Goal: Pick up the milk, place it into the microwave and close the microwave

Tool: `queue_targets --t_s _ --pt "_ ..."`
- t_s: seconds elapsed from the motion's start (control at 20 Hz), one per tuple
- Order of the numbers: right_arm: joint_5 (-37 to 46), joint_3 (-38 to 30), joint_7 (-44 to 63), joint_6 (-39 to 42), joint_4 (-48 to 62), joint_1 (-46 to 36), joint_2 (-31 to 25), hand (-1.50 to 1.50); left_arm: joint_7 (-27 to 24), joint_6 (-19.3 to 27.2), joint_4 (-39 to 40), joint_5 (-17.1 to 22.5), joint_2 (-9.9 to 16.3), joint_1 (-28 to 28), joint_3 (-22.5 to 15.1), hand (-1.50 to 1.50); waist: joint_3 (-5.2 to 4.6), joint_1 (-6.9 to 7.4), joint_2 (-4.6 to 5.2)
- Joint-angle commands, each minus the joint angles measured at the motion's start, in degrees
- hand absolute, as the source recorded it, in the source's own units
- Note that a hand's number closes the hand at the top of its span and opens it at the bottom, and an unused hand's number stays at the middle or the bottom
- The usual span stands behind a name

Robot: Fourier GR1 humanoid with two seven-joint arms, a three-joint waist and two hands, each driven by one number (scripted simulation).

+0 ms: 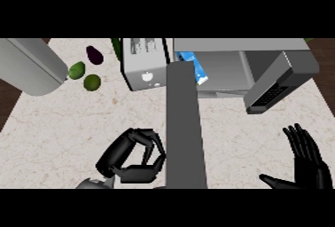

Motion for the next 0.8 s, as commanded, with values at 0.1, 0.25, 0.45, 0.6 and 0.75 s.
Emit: queue_targets --t_s 0.1,0.25,0.45,0.6,0.75 --pt "-0.53 -2.1 2.54 0.62 -5.49 1.59 -3.77 -1.5 -1.41 11.57 12.15 -1.93 -0.03 -13.6 -10.47 1.5 0.01 -0.47 0.19" --pt "-0.78 -1.27 3.56 1.01 -10.79 4.19 -3.04 -1.5 0.52 13.01 16.95 1.76 -0.03 -17.48 -15.4 1.5 -0.01 -0.62 0.15" --pt "-2.79 -2.6 5.15 2.0 -11.17 1.98 -3.99 -1.5 1.1 26.04 25.95 6.32 -0.03 -22.35 -25.52 1.5 0.0 -1.36 0.39" --pt "-5.6 -2.46 8.68 4.81 -16.08 1.78 -5.88 -1.5 2.96 27.78 29.41 14.14 -0.02 -26.26 -29.56 1.5 -0.08 -2.88 0.59" --pt "-6.43 -0.28 9.78 5.99 -19.15 1.59 -4.96 -1.5 4.45 27.16 32.39 19.37 -0.02 -30.04 -33.56 1.5 -0.1 -4.11 0.84"
